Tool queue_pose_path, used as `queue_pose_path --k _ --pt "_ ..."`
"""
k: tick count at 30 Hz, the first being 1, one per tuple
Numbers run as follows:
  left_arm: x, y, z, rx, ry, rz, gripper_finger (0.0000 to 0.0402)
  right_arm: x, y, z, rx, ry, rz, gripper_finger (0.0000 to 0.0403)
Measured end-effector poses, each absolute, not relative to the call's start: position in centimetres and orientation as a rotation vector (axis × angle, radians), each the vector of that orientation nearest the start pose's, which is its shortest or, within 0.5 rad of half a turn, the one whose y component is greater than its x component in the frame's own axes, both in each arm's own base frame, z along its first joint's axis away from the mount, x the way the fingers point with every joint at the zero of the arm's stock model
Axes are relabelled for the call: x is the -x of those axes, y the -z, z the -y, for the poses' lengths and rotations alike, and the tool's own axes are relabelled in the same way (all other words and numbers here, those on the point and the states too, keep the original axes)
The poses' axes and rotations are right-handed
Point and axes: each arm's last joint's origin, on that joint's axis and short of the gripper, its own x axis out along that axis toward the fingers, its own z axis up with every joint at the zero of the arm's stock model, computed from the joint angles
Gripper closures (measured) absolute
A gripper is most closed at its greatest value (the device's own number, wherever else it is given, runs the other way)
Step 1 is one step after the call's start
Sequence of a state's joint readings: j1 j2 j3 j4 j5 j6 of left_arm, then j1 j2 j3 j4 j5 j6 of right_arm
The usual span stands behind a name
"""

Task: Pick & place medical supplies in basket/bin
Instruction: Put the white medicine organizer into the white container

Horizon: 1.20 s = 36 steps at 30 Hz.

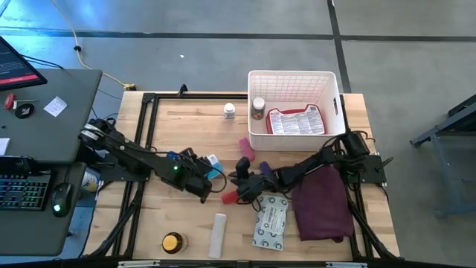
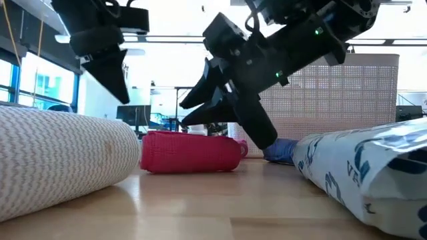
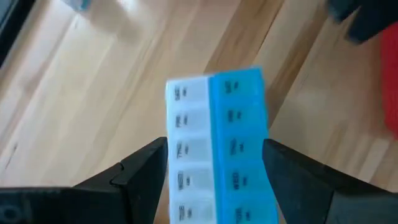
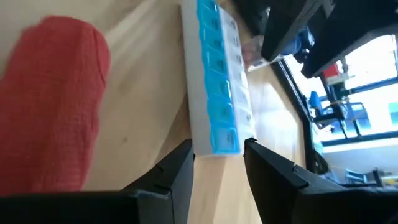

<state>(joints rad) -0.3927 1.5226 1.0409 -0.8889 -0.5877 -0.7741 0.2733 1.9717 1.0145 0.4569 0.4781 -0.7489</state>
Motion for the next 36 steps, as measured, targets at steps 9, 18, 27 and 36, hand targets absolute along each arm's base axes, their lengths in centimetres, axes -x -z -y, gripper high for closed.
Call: queue_pose_path --k 9,18,27,36 --pt "-23.5 -19.4 8.0 0.07 -0.73 -1.144 0.0106 -38.3 -13.4 -9.6 0.848 -0.044 -0.521 0.0269" --pt "-24.8 -16.8 6.8 0.178 -0.637 -1.052 0.0106 -38.6 -12.9 -7.3 0.836 -0.038 -0.588 0.0269" --pt "-27.2 -19.5 5.2 0.182 -0.591 -0.966 0.0106 -38.9 -13.6 -7.4 0.89 -0.014 -0.521 0.0269" --pt "-25.0 -21.9 4.8 0.105 -0.777 -1.131 0.0106 -39.5 -14.1 -6.1 0.782 -0.048 -0.446 0.0269"
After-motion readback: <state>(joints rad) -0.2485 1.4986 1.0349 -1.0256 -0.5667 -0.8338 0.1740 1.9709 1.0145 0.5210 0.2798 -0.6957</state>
